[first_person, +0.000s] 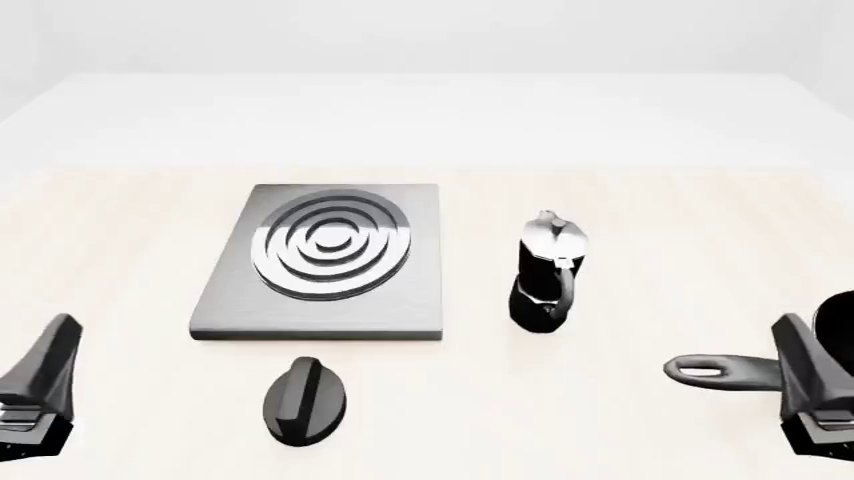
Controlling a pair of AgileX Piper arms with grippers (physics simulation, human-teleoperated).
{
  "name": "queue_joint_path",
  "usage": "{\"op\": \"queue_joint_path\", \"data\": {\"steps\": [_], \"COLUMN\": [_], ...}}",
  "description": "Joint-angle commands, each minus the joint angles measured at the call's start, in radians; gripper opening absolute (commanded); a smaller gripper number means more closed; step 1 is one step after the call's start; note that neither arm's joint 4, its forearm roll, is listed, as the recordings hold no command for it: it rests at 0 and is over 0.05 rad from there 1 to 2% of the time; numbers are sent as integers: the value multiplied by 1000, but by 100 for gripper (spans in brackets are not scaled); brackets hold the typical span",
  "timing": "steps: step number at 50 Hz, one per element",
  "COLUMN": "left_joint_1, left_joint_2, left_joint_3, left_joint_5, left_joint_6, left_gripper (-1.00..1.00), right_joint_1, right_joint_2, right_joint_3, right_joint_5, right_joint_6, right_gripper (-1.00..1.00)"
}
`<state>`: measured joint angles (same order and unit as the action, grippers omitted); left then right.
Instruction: Put the moka pot on the stove.
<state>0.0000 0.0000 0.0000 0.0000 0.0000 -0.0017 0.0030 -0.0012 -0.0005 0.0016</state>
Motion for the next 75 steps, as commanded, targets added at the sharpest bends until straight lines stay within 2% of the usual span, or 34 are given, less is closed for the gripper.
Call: {"op": "queue_joint_path", "data": {"steps": [1,10,17,21,23,38,55,64,66,75], "left_joint_1": [0,0,0,0,0,0,0,0,0,0], "left_joint_2": [0,0,0,0,0,0,0,0,0,0], "left_joint_3": [0,0,0,0,0,0,0,0,0,0], "left_joint_5": [0,0,0,0,0,0,0,0,0,0], "left_joint_6": [0,0,0,0,0,0,0,0,0,0], "left_gripper": [100,100,100,100,100,100,100,100,100,100], "right_joint_1": [-4,-16,51,104,126,195,252,282,290,301], "right_joint_2": [10,0,15,45,98,224,405,515,533,637], "right_joint_3": [-2,-18,-108,-128,-139,-197,-146,-135,-133,-107], "right_joint_5": [-2,7,79,83,51,40,-105,-204,-220,-331], "right_joint_6": [3,4,13,-20,-34,-79,-77,-66,-43,-38], "right_gripper": [100,100,100,100,100,100,100,100,100,100]}}
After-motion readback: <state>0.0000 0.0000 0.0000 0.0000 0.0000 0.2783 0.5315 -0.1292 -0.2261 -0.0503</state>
